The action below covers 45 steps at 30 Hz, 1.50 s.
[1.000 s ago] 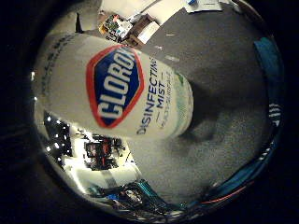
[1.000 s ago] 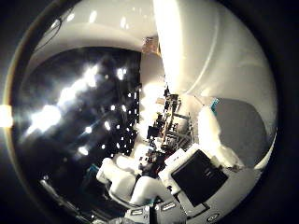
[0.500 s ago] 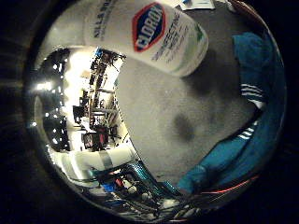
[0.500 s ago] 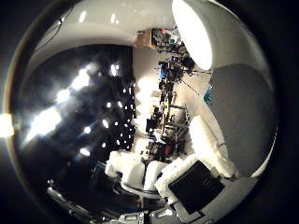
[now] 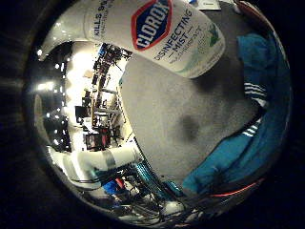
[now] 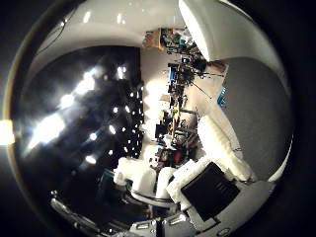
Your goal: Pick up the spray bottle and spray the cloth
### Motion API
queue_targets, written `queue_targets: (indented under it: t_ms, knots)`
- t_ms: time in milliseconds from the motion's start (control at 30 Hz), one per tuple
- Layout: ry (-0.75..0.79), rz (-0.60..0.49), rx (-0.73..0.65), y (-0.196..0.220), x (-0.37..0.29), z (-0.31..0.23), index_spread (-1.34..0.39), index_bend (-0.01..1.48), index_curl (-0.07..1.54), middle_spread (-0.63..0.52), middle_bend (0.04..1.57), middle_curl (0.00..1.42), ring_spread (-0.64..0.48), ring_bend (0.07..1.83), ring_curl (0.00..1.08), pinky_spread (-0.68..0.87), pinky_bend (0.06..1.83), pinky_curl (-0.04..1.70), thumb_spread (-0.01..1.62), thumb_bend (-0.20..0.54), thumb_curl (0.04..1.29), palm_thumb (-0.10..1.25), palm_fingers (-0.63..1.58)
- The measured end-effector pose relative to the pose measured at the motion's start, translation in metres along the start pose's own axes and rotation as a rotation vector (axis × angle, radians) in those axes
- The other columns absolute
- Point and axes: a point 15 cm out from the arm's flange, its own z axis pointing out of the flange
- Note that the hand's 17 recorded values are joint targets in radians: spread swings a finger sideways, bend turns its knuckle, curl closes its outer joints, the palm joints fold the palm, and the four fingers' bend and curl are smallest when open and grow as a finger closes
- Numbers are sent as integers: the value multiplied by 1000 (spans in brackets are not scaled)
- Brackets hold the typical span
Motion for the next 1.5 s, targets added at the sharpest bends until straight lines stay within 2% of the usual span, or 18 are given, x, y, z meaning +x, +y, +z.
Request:
queue_targets:
  t_ms: [167, 500, 900, 1267, 1500]
  knots:
    - [-10, -6, -15, 0, -4, 6, -271, 157, 293, 8, 198, 343, 64, 503, 269, 392, 539, 335, 1087, -15, 551, 837, 225]
    - [-39, -3, -49, 6, -6, 25, -286, 161, 289, -2, 198, 345, 29, 510, 257, 355, 594, 307, 1112, -16, 533, 868, 226]
    - [-72, 46, -74, 27, 10, 26, -268, 170, 301, 11, 197, 349, 61, 487, 246, 356, 607, 269, 1138, -15, 527, 863, 207]
    - [-9, 54, -84, 32, 21, 11, -245, 186, 347, 74, 186, 338, 154, 349, 225, 411, 461, 235, 1174, -14, 518, 839, 187]
    - [145, 129, -119, 43, 42, -11, -237, 188, 358, 98, 188, 328, 187, 294, 227, 440, 356, 232, 1190, -19, 504, 760, 179]
